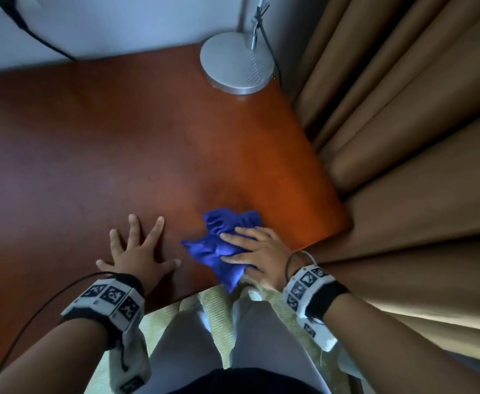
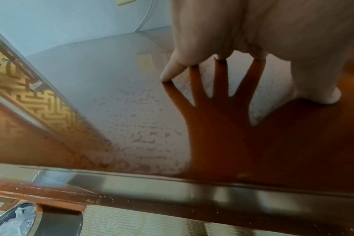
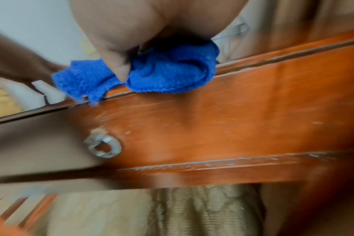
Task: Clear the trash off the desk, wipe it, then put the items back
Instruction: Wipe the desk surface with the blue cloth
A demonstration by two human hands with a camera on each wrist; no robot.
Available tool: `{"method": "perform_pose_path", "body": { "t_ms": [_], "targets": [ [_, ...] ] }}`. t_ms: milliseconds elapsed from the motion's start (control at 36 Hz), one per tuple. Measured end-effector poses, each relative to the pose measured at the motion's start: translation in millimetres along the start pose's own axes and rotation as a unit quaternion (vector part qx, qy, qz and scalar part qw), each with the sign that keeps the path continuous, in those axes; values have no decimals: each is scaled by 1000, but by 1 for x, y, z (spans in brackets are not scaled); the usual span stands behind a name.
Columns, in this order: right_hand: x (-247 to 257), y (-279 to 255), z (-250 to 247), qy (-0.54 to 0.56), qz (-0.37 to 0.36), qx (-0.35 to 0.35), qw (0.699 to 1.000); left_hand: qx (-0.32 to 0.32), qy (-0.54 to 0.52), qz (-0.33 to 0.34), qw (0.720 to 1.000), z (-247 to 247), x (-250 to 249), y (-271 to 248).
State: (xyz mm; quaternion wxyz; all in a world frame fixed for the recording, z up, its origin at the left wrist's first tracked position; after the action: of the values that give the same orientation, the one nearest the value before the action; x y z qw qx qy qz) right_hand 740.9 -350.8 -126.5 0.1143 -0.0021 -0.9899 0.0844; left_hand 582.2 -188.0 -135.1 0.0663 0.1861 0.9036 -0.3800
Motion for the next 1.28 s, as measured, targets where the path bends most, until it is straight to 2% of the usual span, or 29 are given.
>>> {"method": "perform_pose_path", "body": {
  "t_ms": [83,194,278,417,472,583,722,917,1000,1111,1194,1278],
  "targets": [
    [-44,-23,-10,7,73,-36,997,8,7,0,1000,1,-1,0],
    [-97,-60,-22,35,183,-108,976,15,4,-3,1000,0,-1,1],
    [-116,-74,-30,39,218,-147,964,16,5,-3,1000,0,-1,1],
    [-132,-87,-28,40,330,-167,928,11,7,-4,1000,-1,0,1],
    [-137,-92,-26,49,380,-158,910,11,10,-4,1000,-2,-1,1],
    [-146,-99,-18,55,453,-78,886,10,29,7,999,-6,-1,5],
    [-158,-100,-16,81,501,9,861,19,109,32,993,-20,-4,9],
    [-165,-124,-20,88,626,6,775,22,86,49,995,-44,-11,3],
    [-163,-123,-27,102,624,39,774,22,85,62,994,-50,-15,1],
    [-156,-119,-40,80,592,97,796,19,60,78,995,-60,-22,-3],
    [-145,-109,-56,79,557,96,821,11,38,76,996,-73,-28,-10],
    [-132,-83,-84,83,511,50,854,-4,31,94,995,-92,-41,-20]
  ]
}}
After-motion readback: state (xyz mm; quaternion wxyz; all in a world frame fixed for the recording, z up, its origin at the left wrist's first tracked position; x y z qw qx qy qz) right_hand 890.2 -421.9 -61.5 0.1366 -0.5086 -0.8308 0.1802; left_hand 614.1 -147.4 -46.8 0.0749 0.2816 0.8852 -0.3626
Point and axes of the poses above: each hand's wrist, its own y-axis towards the middle knuckle, its own z-axis out of the palm, x = y × z, the point moved 8 cm from there along y, towards the middle knuckle, and after that the axes turned 10 degrees about -y, right-handed, at the moved point
